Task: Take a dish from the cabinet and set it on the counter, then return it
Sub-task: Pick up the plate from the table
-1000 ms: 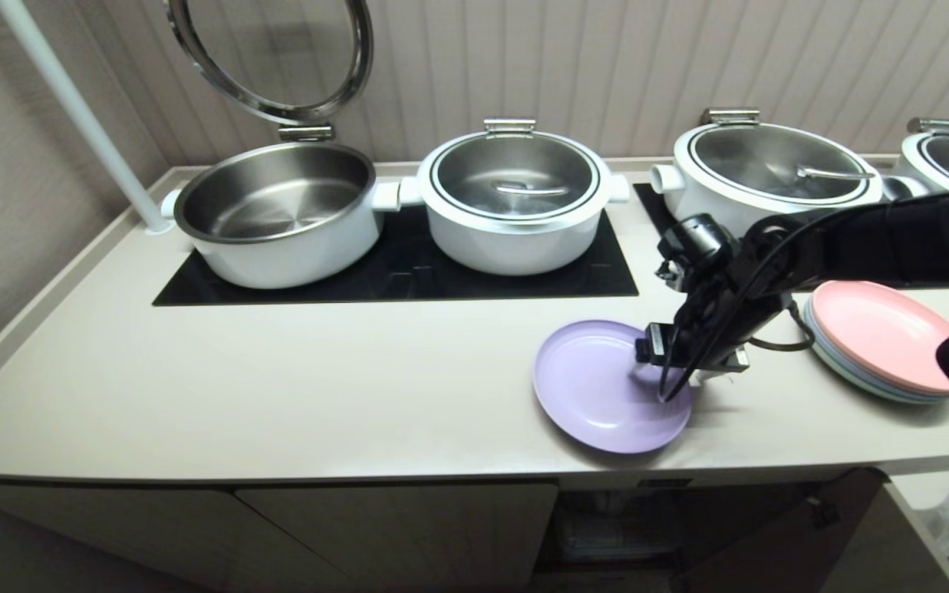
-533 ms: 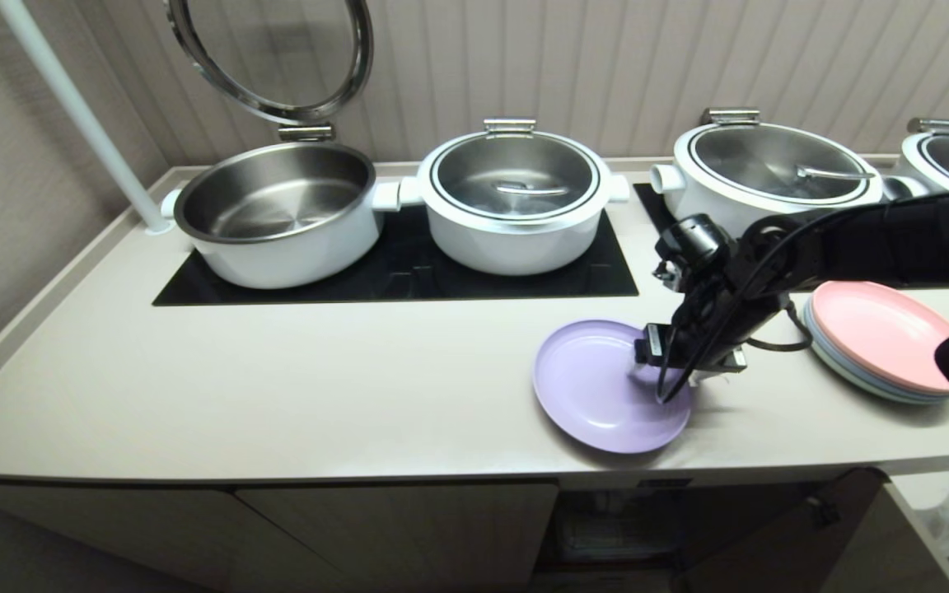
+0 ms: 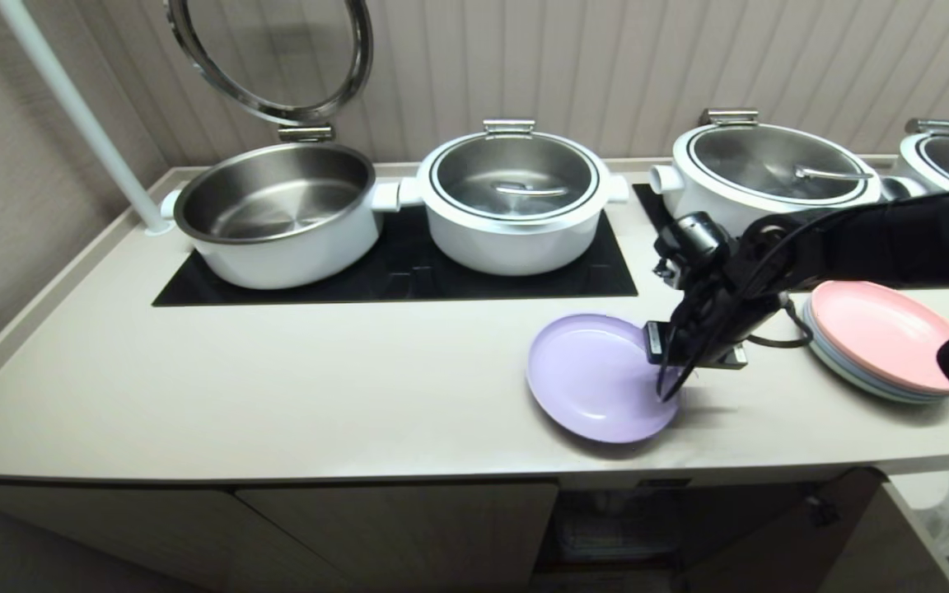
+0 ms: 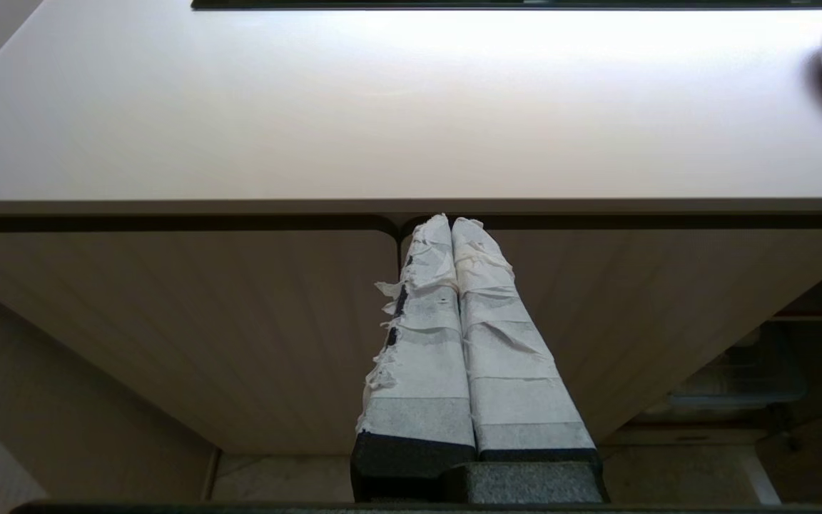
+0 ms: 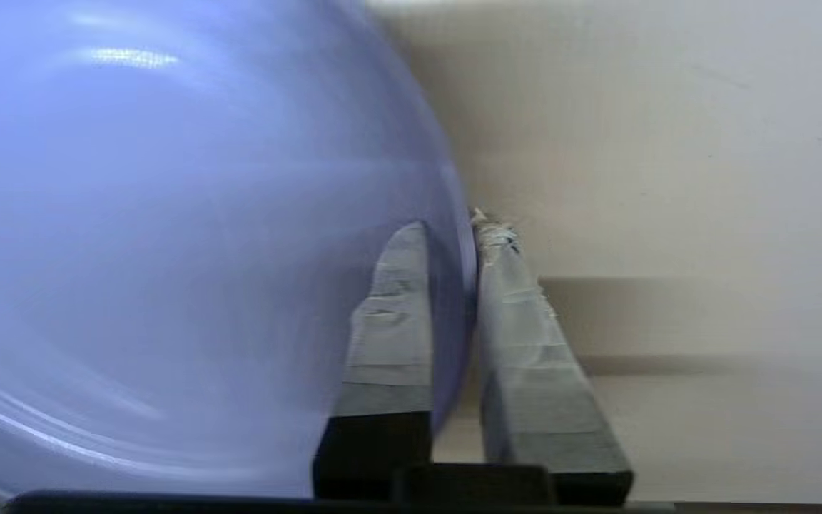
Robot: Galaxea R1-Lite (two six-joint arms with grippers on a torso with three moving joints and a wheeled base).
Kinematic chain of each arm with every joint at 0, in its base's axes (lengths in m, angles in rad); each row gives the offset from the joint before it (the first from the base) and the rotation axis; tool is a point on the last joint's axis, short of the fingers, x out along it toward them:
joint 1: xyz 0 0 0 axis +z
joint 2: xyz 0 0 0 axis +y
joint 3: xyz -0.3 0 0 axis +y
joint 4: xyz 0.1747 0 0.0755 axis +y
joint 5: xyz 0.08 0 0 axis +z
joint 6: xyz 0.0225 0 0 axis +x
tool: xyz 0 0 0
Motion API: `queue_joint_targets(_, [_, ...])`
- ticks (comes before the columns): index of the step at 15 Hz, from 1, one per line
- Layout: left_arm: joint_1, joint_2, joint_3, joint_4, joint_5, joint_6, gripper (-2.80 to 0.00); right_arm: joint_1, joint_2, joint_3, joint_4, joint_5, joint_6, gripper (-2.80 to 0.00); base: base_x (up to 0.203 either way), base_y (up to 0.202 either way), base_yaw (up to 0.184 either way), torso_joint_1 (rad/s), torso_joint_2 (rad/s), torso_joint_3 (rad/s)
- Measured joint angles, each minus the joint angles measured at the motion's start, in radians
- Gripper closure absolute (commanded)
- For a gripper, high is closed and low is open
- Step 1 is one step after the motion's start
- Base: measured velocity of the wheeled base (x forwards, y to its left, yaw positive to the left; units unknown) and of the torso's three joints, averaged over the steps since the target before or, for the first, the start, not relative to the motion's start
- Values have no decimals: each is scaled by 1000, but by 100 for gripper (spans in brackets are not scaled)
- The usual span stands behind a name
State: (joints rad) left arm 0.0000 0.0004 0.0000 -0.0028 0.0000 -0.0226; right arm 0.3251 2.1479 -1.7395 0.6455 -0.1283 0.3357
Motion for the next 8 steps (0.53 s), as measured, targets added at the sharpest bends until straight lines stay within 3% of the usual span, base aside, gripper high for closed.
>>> queue_joint_targets(8, [0, 0, 0, 0, 0, 0, 0, 1, -4, 4, 4, -2, 0, 0, 0, 0, 0, 0, 0, 0])
